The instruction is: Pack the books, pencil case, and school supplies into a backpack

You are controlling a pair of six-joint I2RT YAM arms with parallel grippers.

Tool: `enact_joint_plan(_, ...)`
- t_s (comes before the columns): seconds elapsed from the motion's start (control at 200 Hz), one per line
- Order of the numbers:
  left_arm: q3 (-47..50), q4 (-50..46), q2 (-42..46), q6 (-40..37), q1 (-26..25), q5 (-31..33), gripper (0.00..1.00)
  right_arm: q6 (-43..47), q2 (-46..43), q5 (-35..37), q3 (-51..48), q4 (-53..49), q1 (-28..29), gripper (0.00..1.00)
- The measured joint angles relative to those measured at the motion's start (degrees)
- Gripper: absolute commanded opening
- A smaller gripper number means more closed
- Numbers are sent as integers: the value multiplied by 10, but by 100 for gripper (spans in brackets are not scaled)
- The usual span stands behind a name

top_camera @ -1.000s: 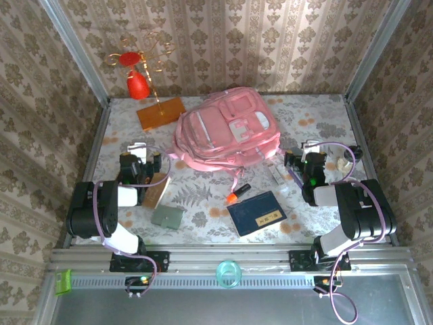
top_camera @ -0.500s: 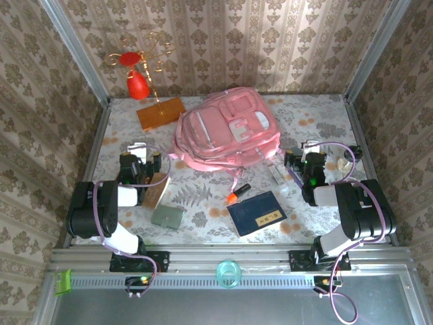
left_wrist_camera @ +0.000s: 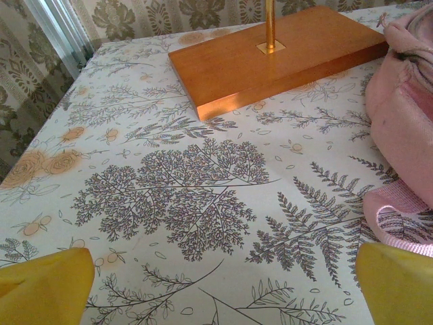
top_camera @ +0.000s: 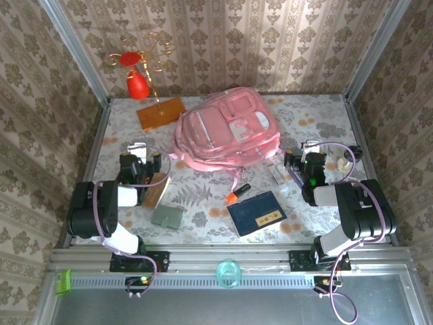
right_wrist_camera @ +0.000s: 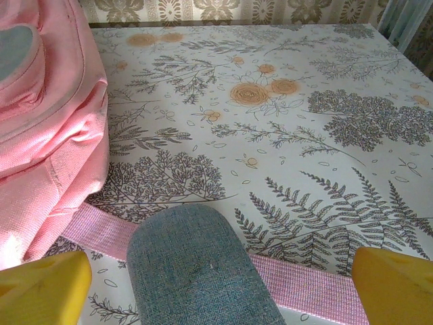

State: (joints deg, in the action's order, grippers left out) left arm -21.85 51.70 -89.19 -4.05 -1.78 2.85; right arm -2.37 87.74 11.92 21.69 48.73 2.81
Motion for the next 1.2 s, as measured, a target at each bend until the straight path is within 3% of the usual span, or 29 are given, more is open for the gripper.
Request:
enact_joint_plan(0.255,1,0,3,0,0,4,100,-4,-3,0,0,-4,0,100)
enact_joint_plan(0.39,12,-40,78,16,0,45,100,-23,-80,35,12,-93,0,100)
enact_joint_plan(0.585,-14,-205,258,141,21,93,100,-121,-241,173,102,-293,-5,98)
enact_joint_plan(0.66,-35,-271,291,209,22,73,100,-153,-296,173,112,-347,-7,99)
enact_joint_plan(0.76,-71,-356,295,275,-9,26,100,-191,-333,119,129,-416,2,99)
enact_joint_plan(0.87,-137,-439,243,302,-74,-13,99,-210,-280,51,196,-490,58,95)
enact_joint_plan(0.99,-235,-495,123,316,-109,-61,100,-219,-145,-42,307,-547,118,88)
enact_joint_plan(1.115,-321,-533,1,323,-113,-98,99,-266,-24,-175,344,-521,67,82)
enact_joint_plan(1.2,-349,-548,-49,328,-114,-119,95,-276,62,-188,385,-556,23,82)
